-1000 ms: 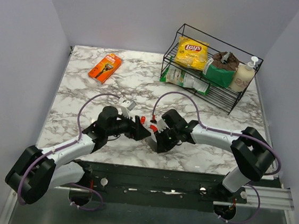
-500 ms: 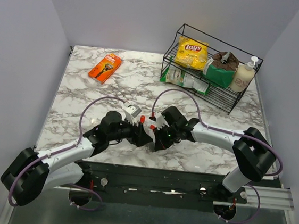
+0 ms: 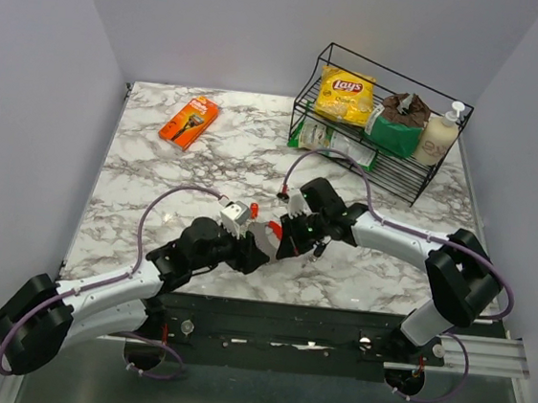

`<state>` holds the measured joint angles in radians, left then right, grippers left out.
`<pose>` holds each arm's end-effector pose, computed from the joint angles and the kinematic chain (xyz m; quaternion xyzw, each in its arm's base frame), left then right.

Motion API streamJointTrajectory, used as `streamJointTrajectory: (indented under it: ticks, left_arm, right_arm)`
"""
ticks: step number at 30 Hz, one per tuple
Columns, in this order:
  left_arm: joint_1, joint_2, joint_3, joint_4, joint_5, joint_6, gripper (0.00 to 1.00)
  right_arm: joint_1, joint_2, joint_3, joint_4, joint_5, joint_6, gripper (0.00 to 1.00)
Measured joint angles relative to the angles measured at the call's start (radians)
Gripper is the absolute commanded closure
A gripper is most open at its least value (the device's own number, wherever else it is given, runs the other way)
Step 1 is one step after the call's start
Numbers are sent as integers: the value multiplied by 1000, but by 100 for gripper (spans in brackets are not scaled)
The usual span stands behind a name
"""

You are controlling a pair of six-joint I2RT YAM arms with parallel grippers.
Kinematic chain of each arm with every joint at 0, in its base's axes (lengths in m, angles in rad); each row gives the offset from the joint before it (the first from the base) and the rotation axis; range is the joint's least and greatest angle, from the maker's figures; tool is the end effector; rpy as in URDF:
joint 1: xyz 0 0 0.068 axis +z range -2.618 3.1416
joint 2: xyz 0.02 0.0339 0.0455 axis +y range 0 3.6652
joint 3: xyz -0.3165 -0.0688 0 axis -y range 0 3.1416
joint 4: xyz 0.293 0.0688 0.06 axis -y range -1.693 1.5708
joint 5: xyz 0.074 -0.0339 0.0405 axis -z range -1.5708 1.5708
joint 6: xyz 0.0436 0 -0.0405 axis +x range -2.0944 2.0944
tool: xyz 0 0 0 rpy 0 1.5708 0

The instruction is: Put the keys on the keyring

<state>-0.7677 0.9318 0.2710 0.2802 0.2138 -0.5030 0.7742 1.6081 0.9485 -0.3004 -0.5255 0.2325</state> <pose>0.1430 -0.1509 0.1918 0.1679 0.8083 -0.4019 0.3962 0.2451 0.2703 0.2061 -0.3217 0.8665 0.3570 0.1348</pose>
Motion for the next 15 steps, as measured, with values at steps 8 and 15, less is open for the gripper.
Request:
streamJointTrajectory:
  ticks: [8,15]
  left_arm:
    - [-66,-129,-6,-84,-173,10,34]
    - [-68,-314,-14,-124,-254,105,33]
  right_arm:
    - [-20,-2,42,34,-34,128,100]
    - [-52,-38,78,83,-62,251,100]
